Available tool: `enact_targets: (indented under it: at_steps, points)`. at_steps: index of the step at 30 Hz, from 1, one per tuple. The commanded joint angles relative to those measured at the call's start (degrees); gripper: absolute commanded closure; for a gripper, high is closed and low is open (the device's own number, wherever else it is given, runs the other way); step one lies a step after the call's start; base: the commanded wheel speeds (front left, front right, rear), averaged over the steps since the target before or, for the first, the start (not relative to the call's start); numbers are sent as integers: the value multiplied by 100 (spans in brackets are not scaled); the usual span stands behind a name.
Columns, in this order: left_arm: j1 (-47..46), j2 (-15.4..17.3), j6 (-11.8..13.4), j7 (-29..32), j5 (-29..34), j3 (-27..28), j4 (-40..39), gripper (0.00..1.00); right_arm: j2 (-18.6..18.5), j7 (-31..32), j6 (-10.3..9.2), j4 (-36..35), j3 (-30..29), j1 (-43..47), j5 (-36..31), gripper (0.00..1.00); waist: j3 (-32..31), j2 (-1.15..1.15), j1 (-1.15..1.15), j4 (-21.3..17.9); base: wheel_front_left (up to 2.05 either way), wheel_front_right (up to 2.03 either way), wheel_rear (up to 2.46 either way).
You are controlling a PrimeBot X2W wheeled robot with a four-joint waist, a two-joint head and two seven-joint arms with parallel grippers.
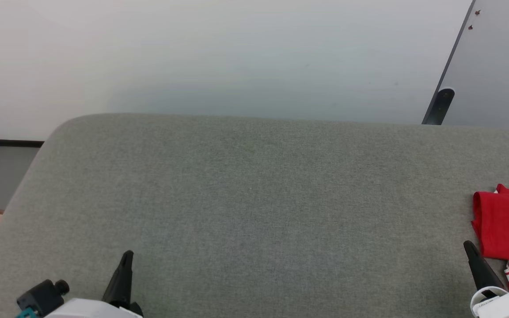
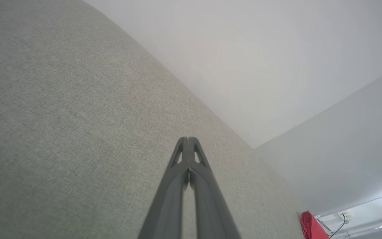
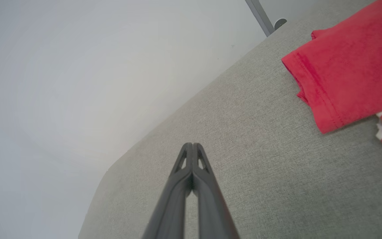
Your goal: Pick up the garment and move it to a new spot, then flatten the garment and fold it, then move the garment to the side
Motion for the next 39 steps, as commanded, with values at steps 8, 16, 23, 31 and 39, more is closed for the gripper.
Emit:
enact_targets:
  at_steps: [8,16,23,31,39]
  points:
    - [-229,-94,-110,126,-542,175,45,100,33,-94,1,64,29,-224,612,100,15,0,0,-28,0,0,0]
    - [-325,-213,-178,243,-975,284,134,100,84,-136,1,169,60,-308,1094,100,30,0,0,-55,0,0,0]
    - [-402,-311,-230,334,-1327,379,202,100,119,-168,1,255,84,-382,1484,100,43,0,0,-79,0,0,0]
    - [-476,-420,-294,434,-1698,475,281,100,166,-208,1,347,107,-440,1891,100,58,0,0,-106,0,0,0]
    - [-555,-516,-351,534,-2045,573,354,100,209,-240,1,433,127,-523,2273,100,74,0,0,-134,0,0,0]
